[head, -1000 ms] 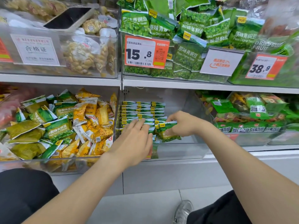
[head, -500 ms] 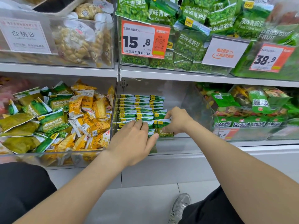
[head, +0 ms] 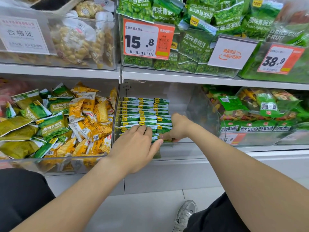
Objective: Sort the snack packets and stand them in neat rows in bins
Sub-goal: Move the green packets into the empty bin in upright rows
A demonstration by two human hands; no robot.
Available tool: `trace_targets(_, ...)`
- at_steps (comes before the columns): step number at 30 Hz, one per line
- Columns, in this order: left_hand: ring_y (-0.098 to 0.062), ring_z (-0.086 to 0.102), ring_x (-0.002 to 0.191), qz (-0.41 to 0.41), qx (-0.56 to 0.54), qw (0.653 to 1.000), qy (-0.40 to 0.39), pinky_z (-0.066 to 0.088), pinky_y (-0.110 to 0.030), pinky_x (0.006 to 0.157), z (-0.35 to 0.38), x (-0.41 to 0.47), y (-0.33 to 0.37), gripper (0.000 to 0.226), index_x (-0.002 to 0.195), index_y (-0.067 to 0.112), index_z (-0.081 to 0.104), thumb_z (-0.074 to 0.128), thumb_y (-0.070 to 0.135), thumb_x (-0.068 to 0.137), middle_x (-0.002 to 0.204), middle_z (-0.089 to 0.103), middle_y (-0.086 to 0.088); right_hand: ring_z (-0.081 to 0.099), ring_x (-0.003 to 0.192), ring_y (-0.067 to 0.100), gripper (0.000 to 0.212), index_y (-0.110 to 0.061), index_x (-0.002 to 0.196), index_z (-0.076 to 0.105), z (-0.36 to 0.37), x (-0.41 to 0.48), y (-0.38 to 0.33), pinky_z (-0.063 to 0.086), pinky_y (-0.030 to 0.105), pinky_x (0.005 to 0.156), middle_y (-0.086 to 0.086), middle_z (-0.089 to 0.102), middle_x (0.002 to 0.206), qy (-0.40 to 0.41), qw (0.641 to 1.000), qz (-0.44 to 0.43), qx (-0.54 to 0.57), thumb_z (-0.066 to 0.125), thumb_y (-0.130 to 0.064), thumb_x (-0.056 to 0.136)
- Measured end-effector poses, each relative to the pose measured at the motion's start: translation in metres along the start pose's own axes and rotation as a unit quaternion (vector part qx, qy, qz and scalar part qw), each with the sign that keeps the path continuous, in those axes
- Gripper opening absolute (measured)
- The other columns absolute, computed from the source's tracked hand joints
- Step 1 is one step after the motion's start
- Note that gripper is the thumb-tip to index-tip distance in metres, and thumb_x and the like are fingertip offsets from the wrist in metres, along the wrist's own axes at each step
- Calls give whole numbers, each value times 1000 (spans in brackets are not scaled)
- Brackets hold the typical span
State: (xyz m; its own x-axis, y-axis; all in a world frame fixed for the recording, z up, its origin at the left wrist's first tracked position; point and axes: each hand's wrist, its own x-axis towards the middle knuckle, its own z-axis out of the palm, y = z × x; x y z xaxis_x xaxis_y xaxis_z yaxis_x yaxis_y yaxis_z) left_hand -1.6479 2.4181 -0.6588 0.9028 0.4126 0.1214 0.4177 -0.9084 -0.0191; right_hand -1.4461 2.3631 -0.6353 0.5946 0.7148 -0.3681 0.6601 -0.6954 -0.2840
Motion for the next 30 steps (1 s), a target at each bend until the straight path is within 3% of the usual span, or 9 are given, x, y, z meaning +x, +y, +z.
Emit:
trace_targets(3, -25, 50, 135, 1, 2, 1000, 4, 44, -39, 111, 0, 0, 0, 90, 150, 12, 49, -3, 65, 99, 145, 58, -6, 58, 81, 18, 69, -11, 108, 44, 0, -1, -1, 46, 27, 60, 4, 53, 103, -2, 999, 9, -44, 93, -47, 75)
trace_targets(7, -25, 51, 134, 0, -7, 1000, 7, 45, -40, 111, 2, 0, 0, 85, 148, 13, 50, 2, 64, 101, 144, 58, -6, 58, 89, 23, 71, -12, 101, 46, 9, 4, -7, 47, 32, 65, 8, 56, 107, 78, 997, -2, -19, 100, -39, 64)
trace_targets(11, -26, 51, 134, 0, -14, 1000, 12, 45, -41, 110, 3, 0, -1, 82, 146, 13, 51, 4, 64, 102, 143, 58, -6, 54, 116, 33, 91, -11, 130, 46, 14, 9, -1, 51, 39, 85, 14, 53, 126, 92, 995, -31, -6, 101, -39, 64)
trace_targets(14, -28, 52, 130, -4, 5, 1000, 24, 45, -41, 109, 3, -1, 1, 86, 143, 13, 54, 0, 64, 101, 139, 60, -7, 50, 134, 38, 115, -14, 160, 23, 15, 11, 6, 47, 43, 102, 19, 49, 146, 58, 996, -61, 27, 96, -38, 74)
trace_targets(18, -30, 55, 122, -18, 15, 1000, 21, 47, -43, 104, 1, -6, 4, 89, 134, 11, 59, -5, 62, 99, 131, 61, -10, 39, 148, 35, 114, -12, 167, 9, 15, 10, 11, 41, 38, 113, 12, 39, 163, 10, 996, -79, 27, 87, -32, 86)
trace_targets(21, -27, 55, 119, -3, 1, 1000, 24, 47, -41, 103, -6, -13, 4, 82, 132, 13, 61, 0, 58, 101, 129, 61, -7, 50, 140, 36, 115, -14, 166, 2, 11, 8, 15, 49, 42, 108, 12, 45, 158, -28, 994, -66, 77, 85, -24, 86)
trace_targets(24, -25, 57, 112, 30, -39, 995, 88, 49, -41, 98, -19, -23, -2, 59, 119, 15, 68, 21, 48, 106, 119, 66, -3, 54, 132, 38, 98, -6, 160, 14, 1, -1, 10, 51, 43, 100, 18, 51, 148, -12, 998, -52, -18, 79, -32, 92)
trace_targets(27, -24, 56, 101, 38, -95, 976, 191, 50, -42, 88, -35, -35, -15, 32, 106, 14, 70, 43, 31, 105, 104, 65, 0, 64, 104, 38, 55, -1, 145, 38, -8, -25, -6, 56, 45, 80, 21, 62, 122, 74, 990, -82, -85, 62, -23, 100)
trace_targets(30, -21, 50, 90, -8, -134, 959, 251, 46, -38, 76, -51, -50, -33, 9, 101, 16, 64, 56, 19, 100, 94, 57, 3, 65, 116, 33, 36, -7, 136, 62, -6, -54, -41, 54, 43, 99, 12, 71, 123, 189, 968, -167, -16, 54, -16, 102)
